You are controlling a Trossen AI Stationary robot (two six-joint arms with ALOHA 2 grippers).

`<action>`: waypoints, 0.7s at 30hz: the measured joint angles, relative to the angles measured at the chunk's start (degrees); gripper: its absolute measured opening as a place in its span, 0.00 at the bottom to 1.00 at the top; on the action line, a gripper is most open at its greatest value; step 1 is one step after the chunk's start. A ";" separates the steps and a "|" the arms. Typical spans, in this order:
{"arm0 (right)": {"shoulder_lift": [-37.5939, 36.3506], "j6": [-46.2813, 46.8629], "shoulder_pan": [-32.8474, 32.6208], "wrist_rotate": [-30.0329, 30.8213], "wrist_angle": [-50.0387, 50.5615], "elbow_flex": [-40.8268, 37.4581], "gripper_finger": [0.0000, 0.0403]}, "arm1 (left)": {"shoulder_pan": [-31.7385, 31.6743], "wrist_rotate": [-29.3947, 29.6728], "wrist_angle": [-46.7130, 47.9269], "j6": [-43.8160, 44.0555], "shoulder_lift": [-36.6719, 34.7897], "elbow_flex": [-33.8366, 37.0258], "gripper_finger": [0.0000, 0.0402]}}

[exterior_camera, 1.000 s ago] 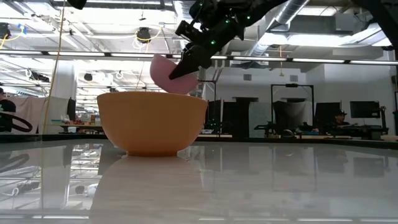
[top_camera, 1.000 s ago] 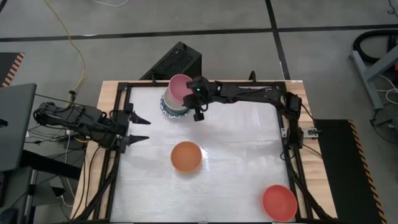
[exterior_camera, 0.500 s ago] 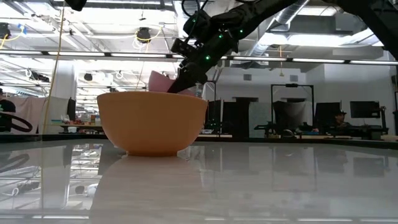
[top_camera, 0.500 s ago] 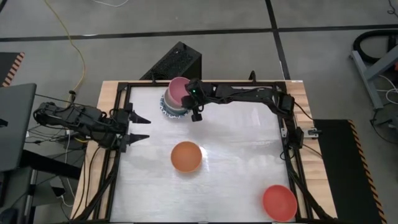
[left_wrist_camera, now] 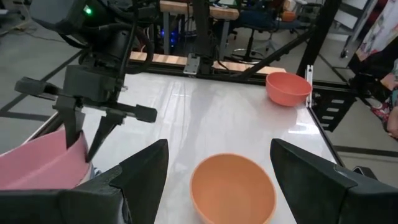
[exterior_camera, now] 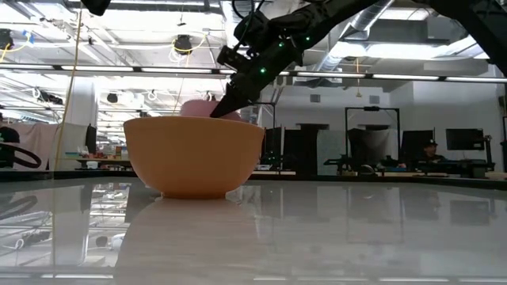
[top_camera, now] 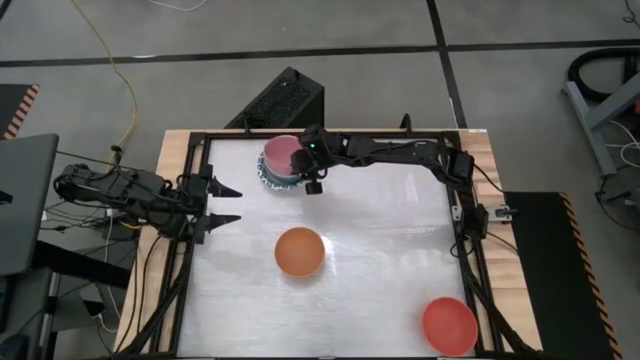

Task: Nest bowls inside each other
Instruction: Stack the pink bowl on the white bowl

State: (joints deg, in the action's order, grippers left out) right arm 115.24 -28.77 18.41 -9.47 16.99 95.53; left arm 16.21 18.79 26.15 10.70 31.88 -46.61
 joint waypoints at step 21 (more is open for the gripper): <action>-0.70 4.63 -5.45 18.88 -2.63 6.32 0.48 | 0.00 1.36 4.24 0.15 -0.02 0.00 0.67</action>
State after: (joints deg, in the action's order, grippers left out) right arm 114.54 -24.14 12.96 9.41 14.36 101.84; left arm 16.21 20.15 30.39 10.85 31.86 -46.61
